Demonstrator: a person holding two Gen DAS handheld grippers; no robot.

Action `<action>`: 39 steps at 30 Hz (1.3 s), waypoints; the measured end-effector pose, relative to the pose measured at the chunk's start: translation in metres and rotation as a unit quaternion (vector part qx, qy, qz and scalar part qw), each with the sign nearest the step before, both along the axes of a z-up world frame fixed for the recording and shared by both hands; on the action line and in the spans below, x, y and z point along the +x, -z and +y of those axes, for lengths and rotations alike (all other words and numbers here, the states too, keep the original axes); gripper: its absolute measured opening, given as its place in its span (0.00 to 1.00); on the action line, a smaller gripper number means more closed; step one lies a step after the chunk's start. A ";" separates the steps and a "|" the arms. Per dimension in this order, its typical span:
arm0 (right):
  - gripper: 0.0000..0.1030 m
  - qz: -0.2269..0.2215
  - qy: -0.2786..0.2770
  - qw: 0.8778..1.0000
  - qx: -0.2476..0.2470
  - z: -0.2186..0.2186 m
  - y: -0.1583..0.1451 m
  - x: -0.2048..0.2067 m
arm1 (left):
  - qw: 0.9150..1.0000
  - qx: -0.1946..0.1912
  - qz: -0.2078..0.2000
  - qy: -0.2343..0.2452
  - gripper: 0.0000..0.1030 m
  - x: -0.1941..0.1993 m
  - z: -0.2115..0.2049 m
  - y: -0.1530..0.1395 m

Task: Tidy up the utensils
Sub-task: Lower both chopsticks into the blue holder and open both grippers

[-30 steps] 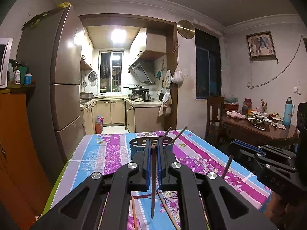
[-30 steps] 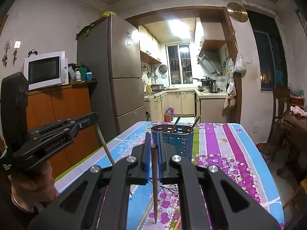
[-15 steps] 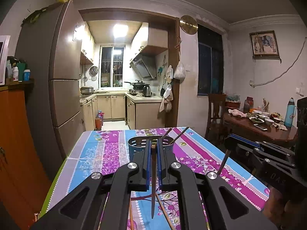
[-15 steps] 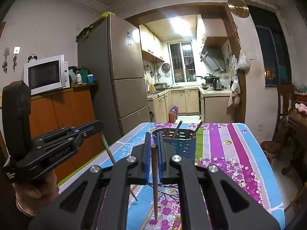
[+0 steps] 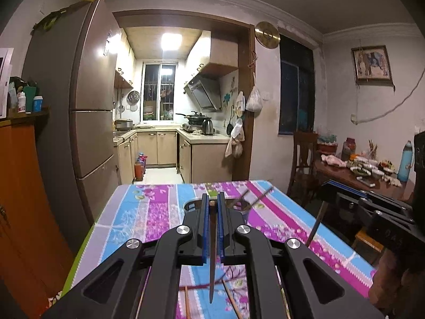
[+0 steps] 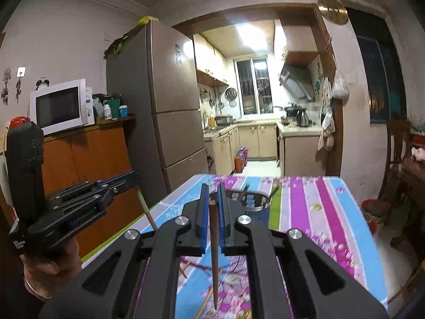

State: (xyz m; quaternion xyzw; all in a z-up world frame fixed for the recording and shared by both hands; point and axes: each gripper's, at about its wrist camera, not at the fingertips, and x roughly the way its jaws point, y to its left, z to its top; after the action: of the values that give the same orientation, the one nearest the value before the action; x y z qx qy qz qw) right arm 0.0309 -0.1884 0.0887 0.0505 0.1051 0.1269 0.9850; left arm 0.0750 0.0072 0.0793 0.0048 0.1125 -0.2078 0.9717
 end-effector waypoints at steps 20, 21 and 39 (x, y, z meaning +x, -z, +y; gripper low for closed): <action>0.05 -0.051 0.038 0.998 0.002 -0.031 -0.081 0.085 | 0.998 -0.015 -0.058 -0.015 0.07 0.080 -0.034 -0.085; 0.05 -0.054 0.040 0.998 0.001 -0.031 -0.083 0.087 | 0.998 -0.013 -0.059 -0.017 0.07 0.085 -0.037 -0.086; 0.05 -0.050 0.062 0.996 0.038 -0.051 -0.073 0.168 | 0.998 -0.022 -0.064 -0.014 0.07 0.173 -0.057 -0.071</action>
State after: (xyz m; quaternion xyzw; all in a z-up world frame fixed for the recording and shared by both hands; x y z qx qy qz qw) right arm 0.1993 -0.2395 0.1616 0.0885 0.0474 0.0715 0.9924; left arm 0.2478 -0.0497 0.1502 -0.0046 0.0459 -0.1956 0.9796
